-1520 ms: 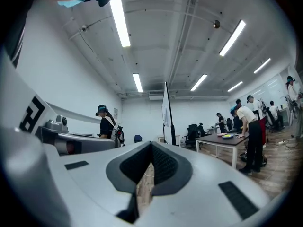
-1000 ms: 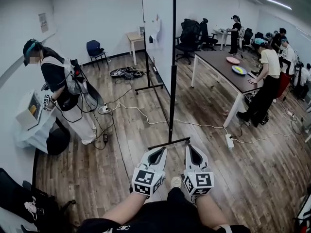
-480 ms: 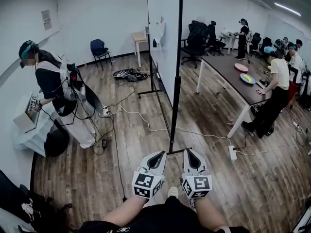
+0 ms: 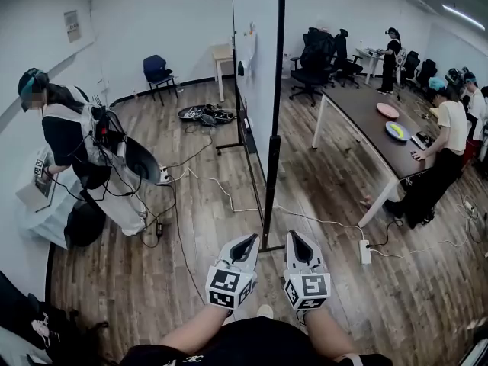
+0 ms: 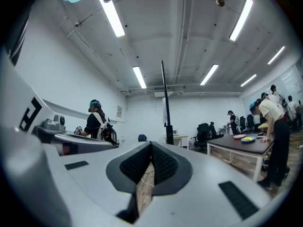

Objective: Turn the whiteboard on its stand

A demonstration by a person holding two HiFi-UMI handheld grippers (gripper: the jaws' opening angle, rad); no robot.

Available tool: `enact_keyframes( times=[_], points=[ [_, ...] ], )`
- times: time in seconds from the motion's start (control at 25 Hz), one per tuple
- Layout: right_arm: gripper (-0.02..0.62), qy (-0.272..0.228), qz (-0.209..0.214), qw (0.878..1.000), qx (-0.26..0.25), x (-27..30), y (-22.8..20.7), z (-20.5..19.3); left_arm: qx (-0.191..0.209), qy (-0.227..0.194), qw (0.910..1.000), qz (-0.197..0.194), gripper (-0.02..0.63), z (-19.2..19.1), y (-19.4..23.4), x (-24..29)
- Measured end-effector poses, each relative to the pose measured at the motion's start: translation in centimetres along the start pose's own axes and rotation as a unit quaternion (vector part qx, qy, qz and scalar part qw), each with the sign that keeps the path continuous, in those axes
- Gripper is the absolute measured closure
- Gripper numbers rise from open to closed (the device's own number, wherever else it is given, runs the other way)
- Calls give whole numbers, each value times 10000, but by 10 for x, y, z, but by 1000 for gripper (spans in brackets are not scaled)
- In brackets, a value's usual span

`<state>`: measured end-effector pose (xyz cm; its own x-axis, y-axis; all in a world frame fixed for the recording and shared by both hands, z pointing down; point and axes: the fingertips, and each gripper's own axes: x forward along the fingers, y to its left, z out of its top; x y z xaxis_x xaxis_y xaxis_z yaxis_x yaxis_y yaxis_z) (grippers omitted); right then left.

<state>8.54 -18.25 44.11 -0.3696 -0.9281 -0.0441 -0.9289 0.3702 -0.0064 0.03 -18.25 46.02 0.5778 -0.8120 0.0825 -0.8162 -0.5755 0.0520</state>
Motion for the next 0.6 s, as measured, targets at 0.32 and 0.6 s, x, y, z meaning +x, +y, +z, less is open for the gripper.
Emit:
enact_keyframes(
  times=[0.32,0.6],
  points=[
    [589,84,140,9998,94,59,-44,-8,58,109,9997,207,597,8,26,66],
    [589,164,282,9993,175,104,-63,-14,-38,292,9987,421,597,-1,50,95]
  ],
)
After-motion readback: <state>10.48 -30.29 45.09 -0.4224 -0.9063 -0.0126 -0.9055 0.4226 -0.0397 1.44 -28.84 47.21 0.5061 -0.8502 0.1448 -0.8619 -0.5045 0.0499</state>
